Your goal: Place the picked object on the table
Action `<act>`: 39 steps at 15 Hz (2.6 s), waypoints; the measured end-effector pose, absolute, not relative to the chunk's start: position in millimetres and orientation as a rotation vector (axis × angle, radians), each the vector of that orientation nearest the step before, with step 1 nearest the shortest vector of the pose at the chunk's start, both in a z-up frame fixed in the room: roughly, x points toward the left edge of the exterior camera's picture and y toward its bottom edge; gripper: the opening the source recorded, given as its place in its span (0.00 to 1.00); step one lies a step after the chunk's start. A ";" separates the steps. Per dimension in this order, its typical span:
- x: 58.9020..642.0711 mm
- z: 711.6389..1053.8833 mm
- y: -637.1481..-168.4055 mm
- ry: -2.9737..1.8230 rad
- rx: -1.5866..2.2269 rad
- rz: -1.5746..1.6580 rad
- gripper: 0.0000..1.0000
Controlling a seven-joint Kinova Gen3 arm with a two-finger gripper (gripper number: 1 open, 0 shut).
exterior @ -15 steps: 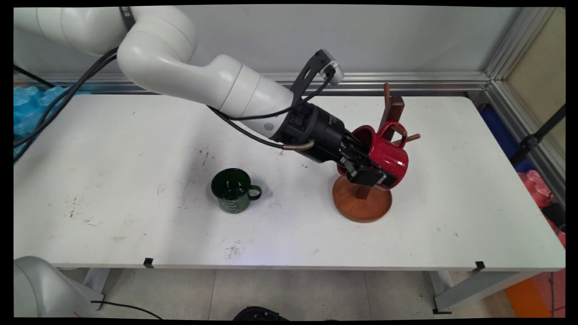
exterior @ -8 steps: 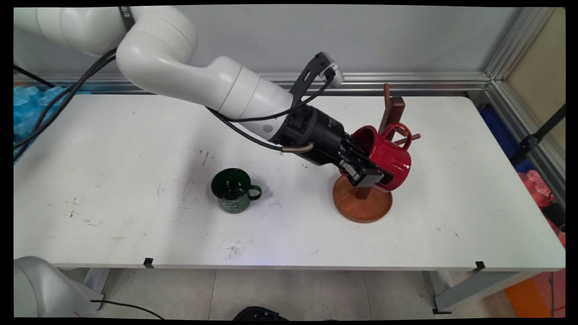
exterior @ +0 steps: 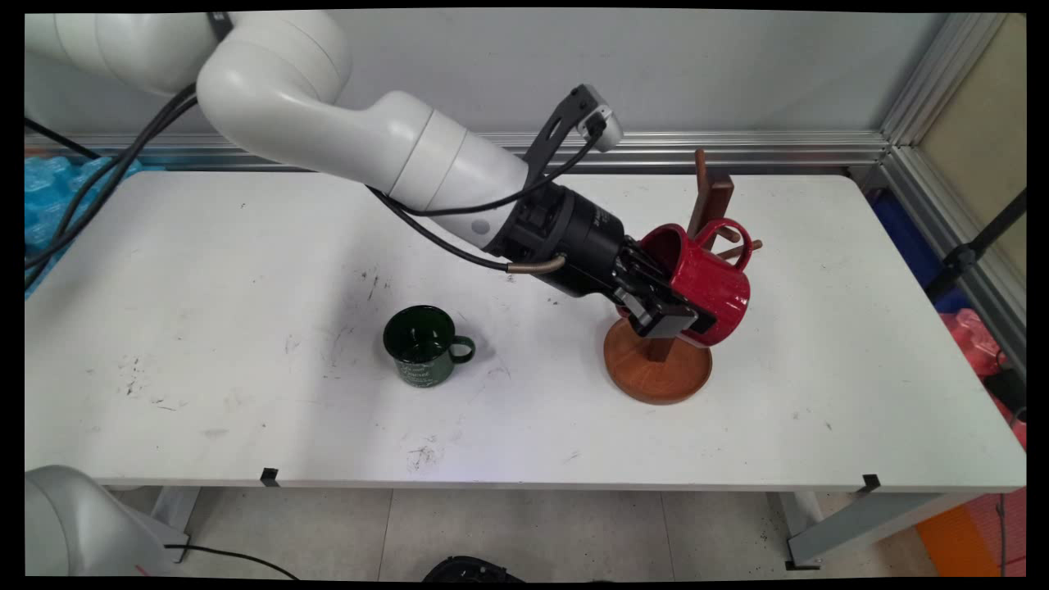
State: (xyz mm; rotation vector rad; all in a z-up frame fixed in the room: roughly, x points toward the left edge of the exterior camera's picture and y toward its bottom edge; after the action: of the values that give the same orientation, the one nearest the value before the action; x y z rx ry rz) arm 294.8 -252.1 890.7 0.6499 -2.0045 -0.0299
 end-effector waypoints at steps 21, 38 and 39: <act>302.9 956.1 -206.6 -2.038 0.456 -0.050 0.00; 372.1 1000.6 -186.1 -2.228 0.423 0.008 0.00; 378.0 1003.5 -186.6 -2.244 0.424 0.016 0.00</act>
State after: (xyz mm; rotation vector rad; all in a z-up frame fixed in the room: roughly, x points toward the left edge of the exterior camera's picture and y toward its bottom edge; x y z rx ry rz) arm 378.0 -186.6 1003.5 0.4236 -2.2436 0.0158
